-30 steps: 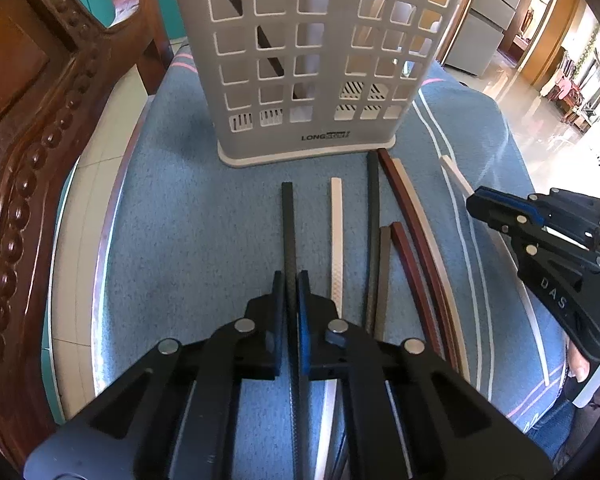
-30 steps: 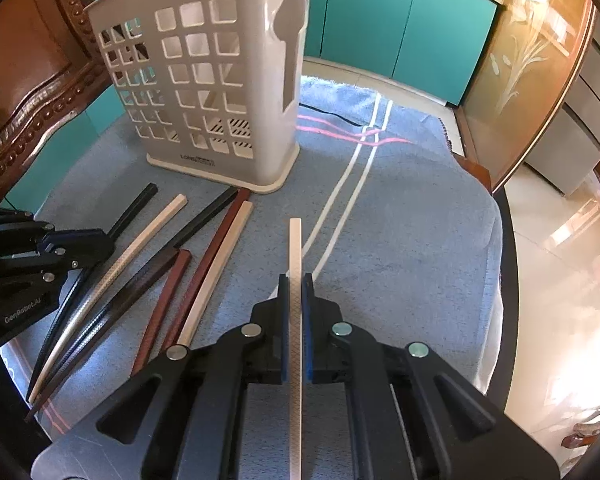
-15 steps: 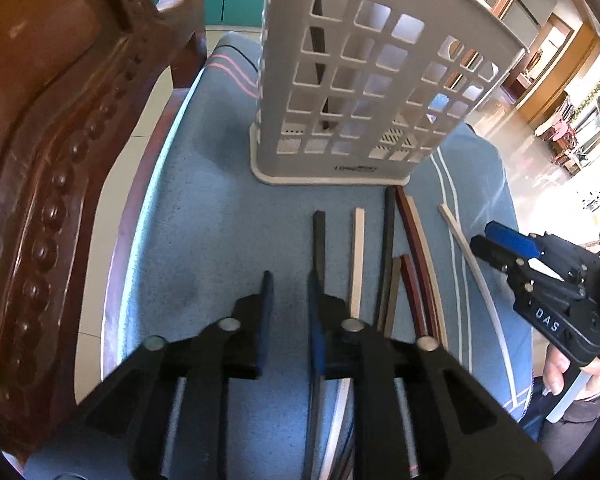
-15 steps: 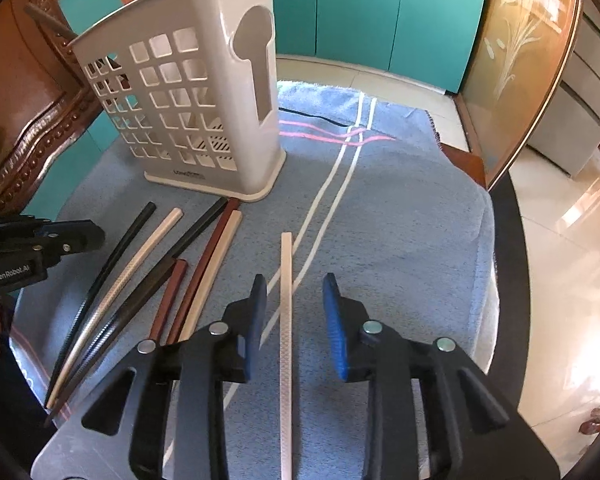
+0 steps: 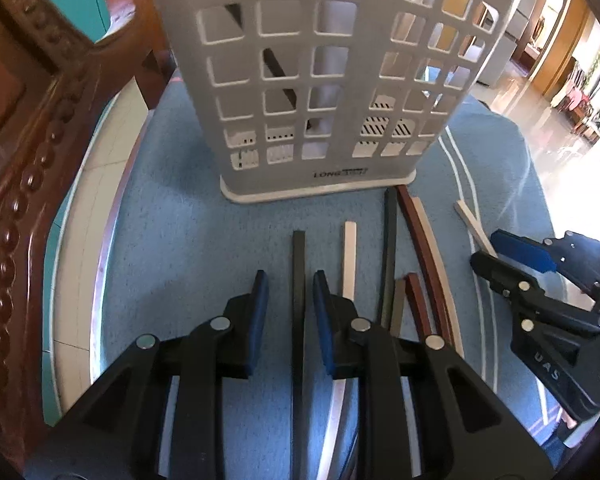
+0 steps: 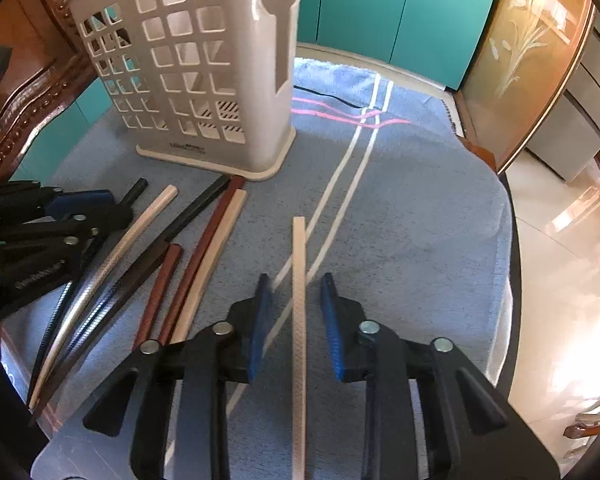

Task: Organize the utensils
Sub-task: 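Lift both held chopsticks and carry them above the white basket, then open both tools to drop the chopsticks into the basket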

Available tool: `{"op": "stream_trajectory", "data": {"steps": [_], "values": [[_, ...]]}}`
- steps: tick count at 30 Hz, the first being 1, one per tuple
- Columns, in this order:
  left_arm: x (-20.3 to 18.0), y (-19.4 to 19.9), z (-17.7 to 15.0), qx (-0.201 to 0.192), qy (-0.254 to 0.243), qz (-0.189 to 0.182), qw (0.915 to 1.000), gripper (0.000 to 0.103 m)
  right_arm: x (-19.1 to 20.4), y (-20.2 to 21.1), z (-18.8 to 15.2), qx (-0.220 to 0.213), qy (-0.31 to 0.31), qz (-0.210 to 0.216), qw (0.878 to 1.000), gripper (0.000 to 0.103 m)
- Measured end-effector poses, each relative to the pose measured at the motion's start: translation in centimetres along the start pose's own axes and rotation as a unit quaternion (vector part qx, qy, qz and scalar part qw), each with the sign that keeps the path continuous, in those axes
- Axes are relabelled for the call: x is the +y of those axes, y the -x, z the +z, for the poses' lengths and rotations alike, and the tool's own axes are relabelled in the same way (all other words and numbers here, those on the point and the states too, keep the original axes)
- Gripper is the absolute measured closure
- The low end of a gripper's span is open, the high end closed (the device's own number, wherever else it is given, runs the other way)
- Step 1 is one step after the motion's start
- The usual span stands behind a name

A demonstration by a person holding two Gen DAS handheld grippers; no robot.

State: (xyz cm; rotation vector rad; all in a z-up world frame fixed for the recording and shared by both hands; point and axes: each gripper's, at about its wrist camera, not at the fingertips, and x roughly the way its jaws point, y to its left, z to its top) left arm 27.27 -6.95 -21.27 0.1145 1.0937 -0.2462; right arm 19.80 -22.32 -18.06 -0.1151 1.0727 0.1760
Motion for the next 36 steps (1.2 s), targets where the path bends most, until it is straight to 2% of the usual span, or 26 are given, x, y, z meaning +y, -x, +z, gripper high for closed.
{"op": "stream_trajectory", "data": {"steps": [1, 2, 3, 7, 10, 14, 16, 18, 22, 24, 26, 28, 32, 33, 34, 36], "values": [[-0.4, -0.1, 0.1, -0.002, -0.003, 0.006, 1.0, 0.083, 0.3, 0.0, 0.0, -0.001, 0.007, 0.003, 1.0, 0.095], [-0.8, -0.2, 0.1, -0.003, -0.006, 0.005, 1.0, 0.092, 0.5, 0.0, 0.0, -0.002, 0.011, 0.002, 1.0, 0.096], [-1.2, -0.2, 0.1, -0.003, -0.01, 0.004, 0.9999, 0.095, 0.7, 0.1, -0.1, -0.004, 0.012, 0.005, 1.0, 0.096], [-1.6, 0.3, -0.1, -0.011, -0.007, 0.003, 0.9999, 0.096, 0.4, 1.4, 0.1, -0.033, 0.008, 0.017, 0.999, 0.097], [-1.0, 3.2, -0.1, -0.05, 0.001, -0.008, 0.9987, 0.096, -0.8, 4.8, 0.7, -0.081, -0.001, 0.034, 0.996, 0.097], [0.0, 10.0, -0.2, -0.125, 0.005, -0.035, 0.9915, 0.096, -2.3, 11.2, 0.8, -0.155, -0.012, 0.069, 0.985, 0.096], [0.0, 13.8, -0.7, -0.166, 0.001, -0.049, 0.9849, 0.096, -2.5, 13.8, 0.5, -0.185, -0.015, 0.08, 0.979, 0.096], [0.3, 18.1, -1.6, -0.216, -0.003, -0.059, 0.9747, 0.096, -2.7, 17.0, 0.1, -0.22, -0.015, 0.092, 0.971, 0.096], [0.7, 23.7, -2.1, -0.28, -0.003, -0.072, 0.9574, 0.096, -3.1, 21.8, 0.8, -0.275, -0.02, 0.114, 0.955, 0.096], [0.3, 26.1, -1.0, -0.313, -0.001, -0.071, 0.9472, 0.096, -3.3, 23.9, 2.4, -0.304, -0.022, 0.128, 0.944, 0.096], [1.0, 28.7, 0.3, -0.342, 0.005, -0.077, 0.9366, 0.096, -3.6, 25.7, 4.6, -0.335, -0.036, 0.125, 0.933, 0.096], [1.4, 30.5, 1.5, -0.359, 0.015, -0.086, 0.9292, 0.096, -4.0, 27.1, 6.5, -0.373, -0.057, 0.125, 0.918, 0.096], [2.5, 32.9, 4.3, -0.404, 0.055, -0.084, 0.9093, 0.096, -5.4, 27.4, 8.2, -0.449, -0.109, 0.123, 0.878, 0.096], [2.8, 32.9, 4.8, -0.421, 0.065, -0.08, 0.9014, 0.096, -5.6, 26.5, 8.6, -0.456, -0.116, 0.119, 0.874, 0.096], [3.0, 32.6, 5.2, -0.429, 0.072, -0.074, 0.8975, 0.096, -5.7, 25.7, 8.9, -0.457, -0.125, 0.11, 0.874, 0.096], [3.7, 31.4, 5.9, -0.446, 0.093, -0.056, 0.8887, 0.096, -5.5, 23.3, 9.5, -0.448, -0.125, 0.091, 0.881, 0.096]]}}
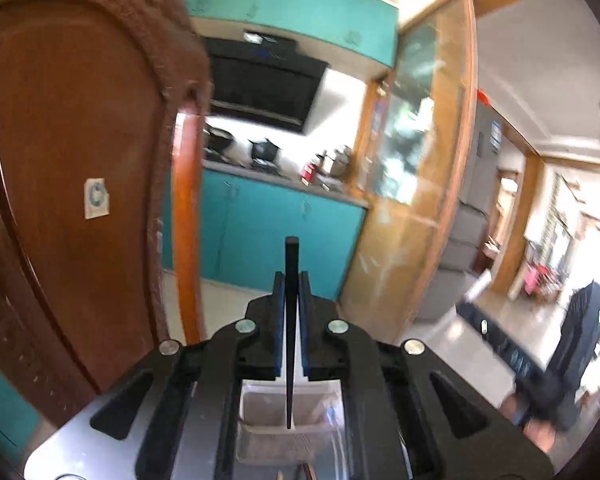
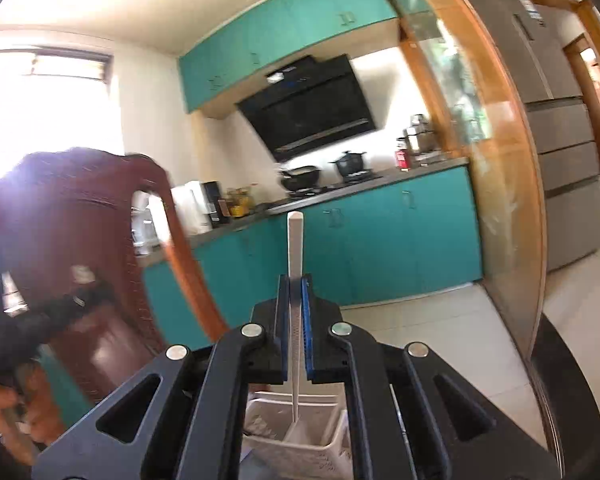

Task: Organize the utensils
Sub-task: 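Open both tools to drop the chopsticks into the basket, then bring both open tools back over the remaining chopsticks on the cloth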

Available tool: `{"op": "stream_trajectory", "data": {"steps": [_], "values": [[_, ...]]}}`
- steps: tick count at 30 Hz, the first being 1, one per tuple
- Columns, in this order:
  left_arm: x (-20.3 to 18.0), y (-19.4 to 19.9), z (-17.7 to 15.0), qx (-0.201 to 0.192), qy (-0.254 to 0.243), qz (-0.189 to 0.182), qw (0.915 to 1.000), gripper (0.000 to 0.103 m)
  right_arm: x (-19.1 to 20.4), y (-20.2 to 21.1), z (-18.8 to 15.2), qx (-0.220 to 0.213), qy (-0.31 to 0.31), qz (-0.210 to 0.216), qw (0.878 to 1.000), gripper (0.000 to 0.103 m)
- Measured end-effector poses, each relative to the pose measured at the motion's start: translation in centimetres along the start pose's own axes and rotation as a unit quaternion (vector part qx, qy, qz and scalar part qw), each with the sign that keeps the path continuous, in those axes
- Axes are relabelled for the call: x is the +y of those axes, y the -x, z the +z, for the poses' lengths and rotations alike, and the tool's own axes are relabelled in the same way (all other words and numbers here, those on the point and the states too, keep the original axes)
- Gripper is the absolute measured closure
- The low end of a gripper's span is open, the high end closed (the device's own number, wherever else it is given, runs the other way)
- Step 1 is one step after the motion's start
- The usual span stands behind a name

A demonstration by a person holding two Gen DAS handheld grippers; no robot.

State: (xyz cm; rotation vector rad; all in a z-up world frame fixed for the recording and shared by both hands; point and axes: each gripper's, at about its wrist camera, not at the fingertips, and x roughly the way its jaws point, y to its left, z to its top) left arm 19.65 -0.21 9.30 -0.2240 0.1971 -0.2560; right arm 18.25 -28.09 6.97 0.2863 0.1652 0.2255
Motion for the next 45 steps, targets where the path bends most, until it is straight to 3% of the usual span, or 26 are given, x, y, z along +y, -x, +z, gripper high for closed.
{"op": "stream_trajectory", "data": {"steps": [4, 12, 15, 20, 23, 26, 28, 30, 33, 37, 39, 42, 45], "values": [[0.9, -3.6, -2.0, 0.023, 0.004, 0.03, 0.9993, 0.096, -0.5, -3.6, -3.5, 0.062, 0.013, -0.005, 0.998, 0.096], [0.8, -7.1, -5.9, 0.065, -0.029, 0.059, 0.9957, 0.096, 0.6, -3.8, -7.0, 0.097, 0.056, -0.012, 0.994, 0.096], [1.3, -6.9, -6.8, 0.077, -0.028, 0.058, 0.995, 0.096, 0.7, -3.3, -7.5, 0.104, 0.059, -0.013, 0.993, 0.094], [1.6, -7.2, -7.6, 0.078, -0.027, 0.054, 0.9951, 0.096, 1.1, -1.3, -7.1, 0.092, 0.057, 0.003, 0.994, 0.079], [1.7, -5.6, -8.3, 0.06, -0.025, 0.027, 0.9975, 0.095, 1.4, 0.5, -7.3, 0.077, 0.068, 0.038, 0.994, 0.079], [1.2, -3.9, -9.4, 0.048, -0.048, 0.003, 0.9977, 0.091, 1.5, 1.4, -8.8, 0.094, 0.086, 0.07, 0.989, 0.079], [0.8, -3.4, -10.4, 0.053, -0.064, -0.008, 0.9965, 0.089, 1.4, 1.2, -10.7, 0.132, 0.094, 0.091, 0.983, 0.079], [0.6, -3.5, -12.0, 0.074, -0.079, -0.015, 0.994, 0.088, 1.3, -0.1, -13.4, 0.195, 0.11, 0.086, 0.971, 0.079], [1.1, -4.5, -14.6, 0.117, -0.081, -0.005, 0.9897, 0.085, 0.8, -3.2, -17.6, 0.301, 0.131, 0.029, 0.944, 0.079], [2.4, -7.0, -17.5, 0.199, -0.065, 0.02, 0.9776, 0.085, -0.5, -6.2, -21.8, 0.392, 0.129, -0.029, 0.91, 0.079], [2.7, -8.0, -18.6, 0.228, -0.074, 0.039, 0.9701, 0.084, -1.0, -7.2, -23.3, 0.421, 0.114, -0.037, 0.899, 0.079], [3.0, -8.6, -19.2, 0.244, -0.075, 0.045, 0.9658, 0.078, -0.6, -7.8, -24.7, 0.437, 0.123, -0.045, 0.89, 0.079], [3.4, -8.9, -19.4, 0.254, -0.067, 0.044, 0.9638, 0.072, 0.1, -7.9, -25.1, 0.434, 0.129, -0.037, 0.891, 0.079]]}}
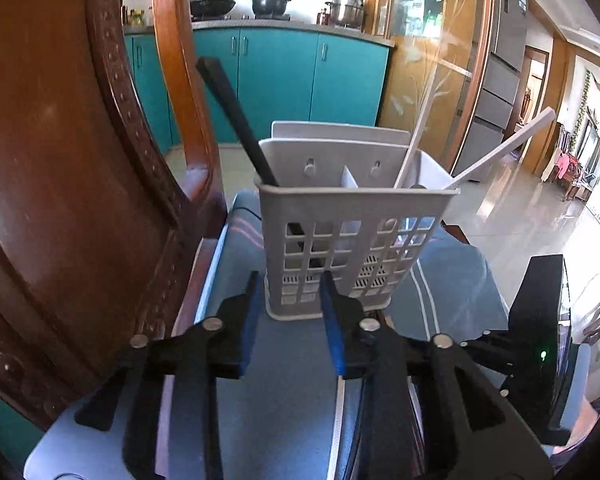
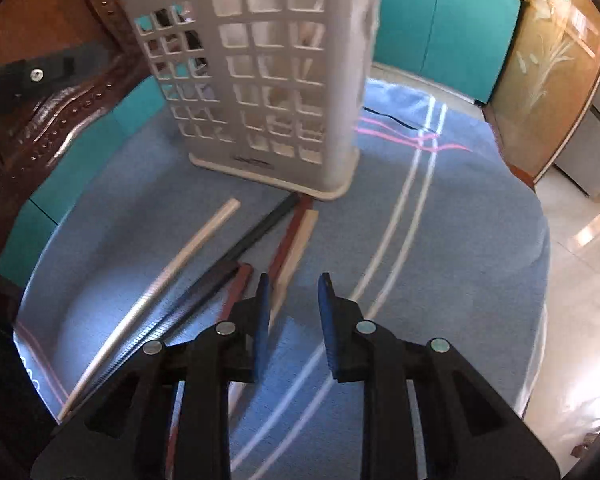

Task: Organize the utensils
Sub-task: 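Bring both open tools back over the remaining chopsticks on the cloth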

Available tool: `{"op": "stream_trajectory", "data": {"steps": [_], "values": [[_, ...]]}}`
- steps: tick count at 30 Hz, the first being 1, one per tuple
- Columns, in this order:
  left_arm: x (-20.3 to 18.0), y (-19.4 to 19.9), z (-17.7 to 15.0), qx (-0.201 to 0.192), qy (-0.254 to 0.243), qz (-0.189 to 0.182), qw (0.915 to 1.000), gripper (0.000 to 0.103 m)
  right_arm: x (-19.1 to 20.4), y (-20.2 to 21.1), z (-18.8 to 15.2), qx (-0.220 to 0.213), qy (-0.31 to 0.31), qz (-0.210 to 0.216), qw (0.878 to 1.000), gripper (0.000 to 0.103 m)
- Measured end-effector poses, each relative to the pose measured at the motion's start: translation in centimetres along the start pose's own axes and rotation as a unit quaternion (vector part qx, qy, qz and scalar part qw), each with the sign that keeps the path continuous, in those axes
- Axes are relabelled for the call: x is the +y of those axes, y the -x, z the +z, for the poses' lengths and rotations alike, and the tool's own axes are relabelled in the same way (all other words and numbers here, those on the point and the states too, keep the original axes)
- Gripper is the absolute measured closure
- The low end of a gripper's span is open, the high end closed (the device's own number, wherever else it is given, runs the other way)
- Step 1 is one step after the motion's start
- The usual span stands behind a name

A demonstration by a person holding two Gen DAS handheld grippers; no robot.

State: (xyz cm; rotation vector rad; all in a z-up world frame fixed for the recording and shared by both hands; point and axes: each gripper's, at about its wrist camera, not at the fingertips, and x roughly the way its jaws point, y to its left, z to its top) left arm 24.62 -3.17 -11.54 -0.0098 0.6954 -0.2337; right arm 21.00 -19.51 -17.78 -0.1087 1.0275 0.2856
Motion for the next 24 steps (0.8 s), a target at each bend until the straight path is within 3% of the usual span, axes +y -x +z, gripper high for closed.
{"op": "stream_trajectory", "data": {"steps": [8, 12, 20, 24], "values": [[0.8, -0.7, -0.7, 0.022, 0.004, 0.005, 0.9997, 0.068, 1.2, -0.8, -0.4, 0.004, 0.007, 0.009, 1.0, 0.079], [1.0, -1.3, -1.0, 0.037, 0.008, 0.006, 0.9993, 0.068, 1.3, -0.6, -0.6, 0.013, 0.009, 0.018, 1.0, 0.085], [0.3, -1.1, -1.6, 0.039, -0.01, 0.006, 0.9992, 0.065, -1.8, 0.0, -1.0, 0.029, -0.012, 0.016, 0.999, 0.088], [0.0, -1.2, -1.8, 0.045, -0.013, 0.007, 0.9989, 0.065, -3.5, 0.6, -1.0, 0.02, -0.051, 0.045, 0.997, 0.088]]}}
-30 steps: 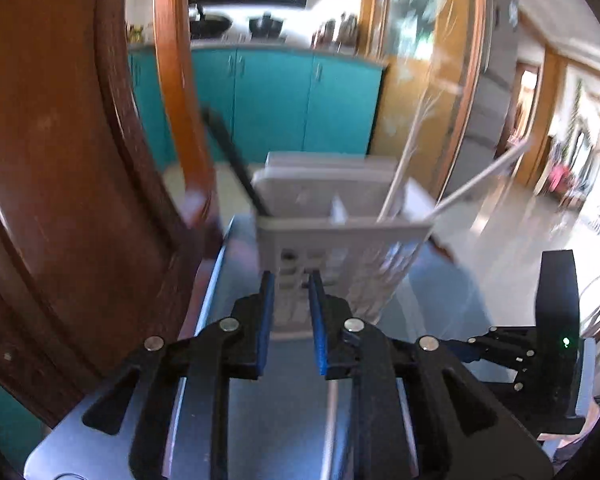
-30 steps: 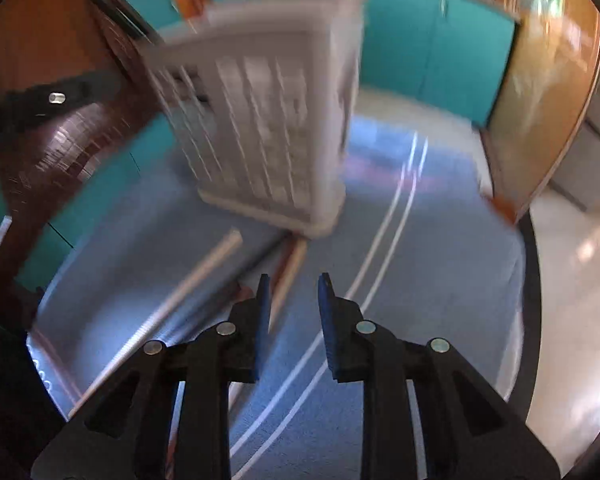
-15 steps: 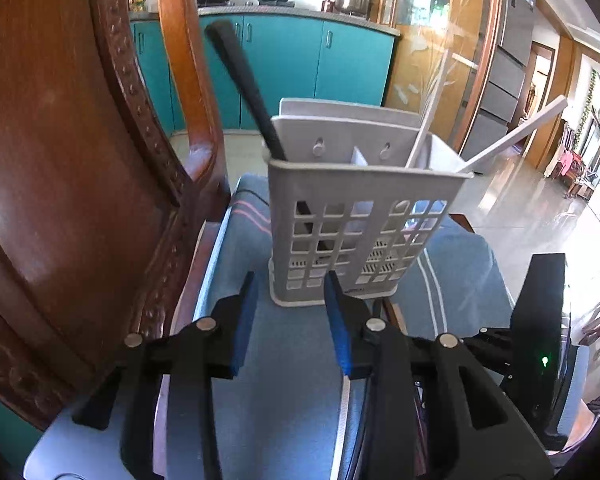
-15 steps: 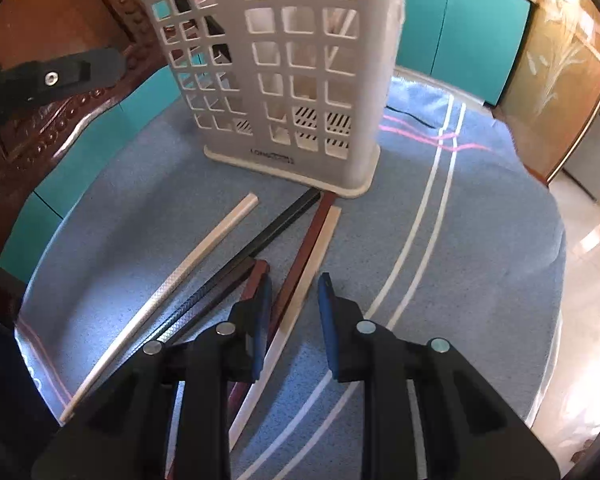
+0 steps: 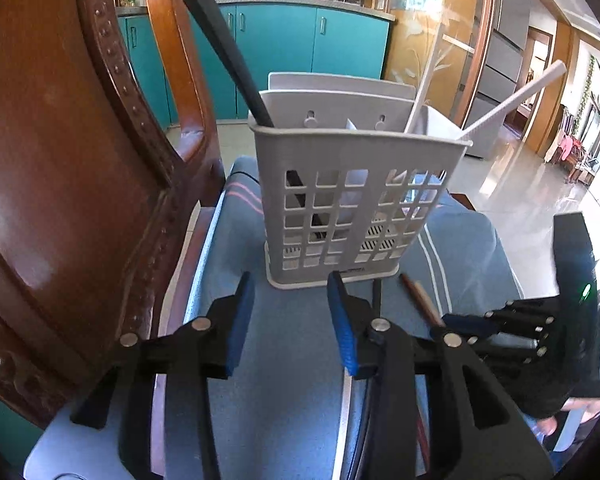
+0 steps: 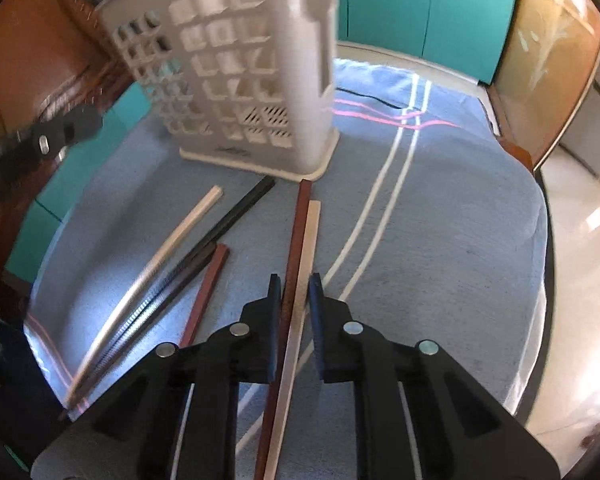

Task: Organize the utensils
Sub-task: 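Bring both open tools back over the remaining chopsticks on the cloth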

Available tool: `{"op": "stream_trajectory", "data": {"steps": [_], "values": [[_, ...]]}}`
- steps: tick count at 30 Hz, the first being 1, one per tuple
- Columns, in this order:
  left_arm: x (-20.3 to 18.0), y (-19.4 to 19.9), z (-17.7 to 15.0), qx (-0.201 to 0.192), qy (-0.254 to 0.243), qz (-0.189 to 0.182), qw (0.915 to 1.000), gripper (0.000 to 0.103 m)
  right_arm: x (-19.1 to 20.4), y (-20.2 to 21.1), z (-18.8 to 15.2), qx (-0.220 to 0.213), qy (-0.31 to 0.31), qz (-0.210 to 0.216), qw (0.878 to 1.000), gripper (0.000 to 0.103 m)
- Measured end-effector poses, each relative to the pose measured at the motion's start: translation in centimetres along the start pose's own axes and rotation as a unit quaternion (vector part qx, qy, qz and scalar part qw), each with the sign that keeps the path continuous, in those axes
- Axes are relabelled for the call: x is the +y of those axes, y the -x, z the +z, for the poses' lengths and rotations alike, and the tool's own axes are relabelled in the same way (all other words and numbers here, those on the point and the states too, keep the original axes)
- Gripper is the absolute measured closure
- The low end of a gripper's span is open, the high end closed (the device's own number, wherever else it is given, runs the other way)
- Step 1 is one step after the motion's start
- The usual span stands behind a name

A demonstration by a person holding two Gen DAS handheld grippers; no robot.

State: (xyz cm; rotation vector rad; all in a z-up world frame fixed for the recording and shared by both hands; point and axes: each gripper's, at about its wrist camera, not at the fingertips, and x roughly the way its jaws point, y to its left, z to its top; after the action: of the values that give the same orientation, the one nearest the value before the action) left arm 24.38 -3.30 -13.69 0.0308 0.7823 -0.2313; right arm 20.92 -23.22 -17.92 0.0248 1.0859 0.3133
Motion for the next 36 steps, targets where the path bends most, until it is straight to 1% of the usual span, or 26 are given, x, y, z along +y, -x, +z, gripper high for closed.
{"op": "stream_trajectory", "data": {"steps": [3, 8, 13, 16, 17, 21, 23, 27, 29, 30, 31, 33, 36], "values": [[-0.1, -0.2, -0.2, 0.004, -0.001, 0.0, 1.0, 0.065, -1.0, 0.2, 0.6, -0.003, -0.02, 0.012, 1.0, 0.088], [-0.3, -0.4, -0.6, 0.01, -0.006, 0.001, 0.9999, 0.062, -1.6, -0.2, 0.7, 0.002, -0.027, -0.005, 1.0, 0.088], [-0.6, -0.7, -1.0, 0.02, -0.012, 0.001, 0.9997, 0.061, -1.5, -0.2, 0.6, -0.002, -0.02, -0.017, 1.0, 0.087], [-0.8, -1.0, -1.4, 0.027, -0.016, 0.002, 0.9995, 0.059, -1.5, -0.2, 0.6, -0.004, -0.019, -0.031, 0.999, 0.087], [-0.8, -1.1, -1.5, 0.03, -0.016, 0.002, 0.9994, 0.058, -1.5, -0.3, 0.6, -0.003, -0.016, -0.044, 0.999, 0.087], [-0.8, -1.5, -1.9, 0.045, -0.018, -0.001, 0.9988, 0.057, -1.8, -0.7, 0.4, 0.003, -0.011, -0.061, 0.998, 0.087], [-0.9, -2.0, -2.4, 0.06, -0.023, -0.005, 0.9979, 0.056, -1.7, -0.7, 0.4, 0.002, -0.01, -0.064, 0.998, 0.087], [-1.1, -3.0, -3.3, 0.096, -0.021, -0.033, 0.9946, 0.056, -2.1, -0.2, 0.5, -0.008, -0.021, -0.04, 0.999, 0.086], [-1.1, -3.6, -3.9, 0.114, -0.018, -0.04, 0.9925, 0.057, -2.0, -0.1, 0.5, -0.009, -0.022, -0.027, 0.999, 0.086], [-1.1, -3.9, -4.1, 0.123, -0.016, -0.042, 0.9914, 0.059, -1.9, -0.2, 0.6, -0.009, -0.02, -0.023, 0.999, 0.086], [-1.1, -4.1, -4.3, 0.127, -0.016, -0.042, 0.9909, 0.065, -1.8, -0.2, 0.7, -0.008, -0.018, -0.022, 1.0, 0.086], [-1.2, -4.6, -4.7, 0.139, -0.016, -0.043, 0.9893, 0.066, -1.5, -0.4, 0.7, -0.007, -0.013, -0.021, 1.0, 0.086], [-1.3, -4.8, -5.2, 0.145, -0.019, -0.042, 0.9883, 0.066, -1.3, -0.9, 0.8, -0.003, -0.009, -0.019, 1.0, 0.086]]}}
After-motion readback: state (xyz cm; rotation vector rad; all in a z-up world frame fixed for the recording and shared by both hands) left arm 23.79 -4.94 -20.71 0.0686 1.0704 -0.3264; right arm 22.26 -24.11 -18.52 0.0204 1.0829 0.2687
